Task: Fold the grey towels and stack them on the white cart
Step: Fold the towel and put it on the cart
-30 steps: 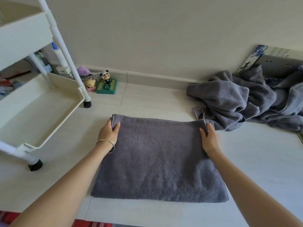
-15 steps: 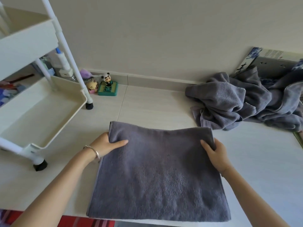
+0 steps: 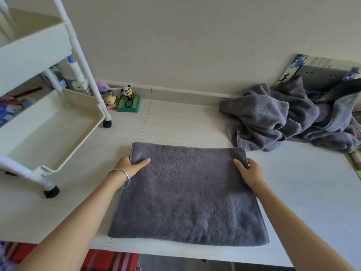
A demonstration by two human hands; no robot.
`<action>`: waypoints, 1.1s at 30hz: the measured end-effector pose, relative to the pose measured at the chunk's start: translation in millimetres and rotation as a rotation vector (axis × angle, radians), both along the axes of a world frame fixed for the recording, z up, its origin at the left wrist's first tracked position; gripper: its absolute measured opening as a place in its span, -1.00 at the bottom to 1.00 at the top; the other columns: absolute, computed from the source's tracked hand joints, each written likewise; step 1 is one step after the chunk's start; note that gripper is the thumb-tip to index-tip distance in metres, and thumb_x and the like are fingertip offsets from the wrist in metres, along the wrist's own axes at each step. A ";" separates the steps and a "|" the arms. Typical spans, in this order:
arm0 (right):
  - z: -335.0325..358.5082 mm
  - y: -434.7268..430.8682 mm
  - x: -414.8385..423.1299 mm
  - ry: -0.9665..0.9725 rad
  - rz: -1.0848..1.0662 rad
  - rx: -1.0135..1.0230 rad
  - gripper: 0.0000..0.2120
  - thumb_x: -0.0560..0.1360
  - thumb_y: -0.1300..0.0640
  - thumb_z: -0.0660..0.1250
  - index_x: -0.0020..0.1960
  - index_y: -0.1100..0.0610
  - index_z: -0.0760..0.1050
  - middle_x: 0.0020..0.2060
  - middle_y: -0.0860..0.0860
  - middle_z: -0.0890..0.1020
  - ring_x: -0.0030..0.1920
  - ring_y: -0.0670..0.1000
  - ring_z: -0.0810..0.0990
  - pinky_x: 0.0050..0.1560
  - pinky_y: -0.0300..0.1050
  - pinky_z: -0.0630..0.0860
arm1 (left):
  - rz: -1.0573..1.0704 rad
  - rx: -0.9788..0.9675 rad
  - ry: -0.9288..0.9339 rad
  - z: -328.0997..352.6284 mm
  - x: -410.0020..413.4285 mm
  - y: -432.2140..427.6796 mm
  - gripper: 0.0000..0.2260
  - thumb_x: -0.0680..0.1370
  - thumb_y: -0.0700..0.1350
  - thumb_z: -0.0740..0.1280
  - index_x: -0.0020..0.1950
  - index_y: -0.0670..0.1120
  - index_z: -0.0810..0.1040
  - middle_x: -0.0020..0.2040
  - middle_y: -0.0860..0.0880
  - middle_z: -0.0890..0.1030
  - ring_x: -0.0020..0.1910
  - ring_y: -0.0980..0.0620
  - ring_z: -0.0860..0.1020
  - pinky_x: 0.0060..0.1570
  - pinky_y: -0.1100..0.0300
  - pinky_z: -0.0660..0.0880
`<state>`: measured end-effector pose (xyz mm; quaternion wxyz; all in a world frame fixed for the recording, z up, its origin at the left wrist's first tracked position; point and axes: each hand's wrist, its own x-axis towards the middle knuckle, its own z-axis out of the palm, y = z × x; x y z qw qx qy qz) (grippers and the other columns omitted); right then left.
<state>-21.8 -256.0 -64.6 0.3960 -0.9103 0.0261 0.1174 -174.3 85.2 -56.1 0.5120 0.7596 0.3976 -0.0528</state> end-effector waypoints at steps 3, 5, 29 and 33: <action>11.6 -17.4 -21.9 0.078 -0.003 0.101 -0.69 0.47 -0.05 0.39 -0.06 0.22 0.55 -0.20 0.07 0.64 -0.14 0.09 0.61 -0.08 -0.04 0.53 | -0.064 -0.002 0.038 12.0 -22.9 -3.1 -0.67 0.38 0.16 0.46 -0.18 -0.10 0.56 -0.21 -0.01 0.60 -0.18 0.00 0.56 -0.17 0.16 0.49; 16.4 -34.1 -42.7 0.150 0.007 0.093 -0.68 0.45 -0.08 0.40 -0.07 0.19 0.58 -0.18 0.05 0.66 -0.14 0.05 0.63 -0.08 -0.08 0.54 | -0.091 0.021 0.072 13.4 -45.2 -3.3 -0.71 0.39 0.12 0.47 -0.20 -0.09 0.58 -0.22 -0.02 0.61 -0.19 0.00 0.57 -0.19 0.17 0.46; -2.5 68.5 -163.2 -0.414 0.502 -0.352 -0.45 0.55 -0.11 -0.13 0.46 0.02 0.26 0.50 0.02 0.20 0.52 0.08 0.07 0.46 -0.05 -0.23 | -0.580 0.852 -0.072 -13.9 -72.9 -127.1 -0.52 0.52 0.12 0.04 0.34 -0.01 0.48 0.30 -0.09 0.52 0.27 -0.22 0.48 0.16 -0.35 0.34; -22.7 78.1 -170.9 -0.325 0.574 -0.418 -0.38 0.49 -0.19 -0.31 0.52 -0.13 0.03 0.54 -0.08 0.02 0.54 0.01 -0.10 0.44 -0.03 -0.36 | -0.613 0.852 0.050 -33.1 -68.9 -136.7 -0.54 0.49 0.12 0.06 0.33 0.10 0.48 0.33 0.00 0.50 0.30 -0.20 0.46 0.12 -0.44 0.27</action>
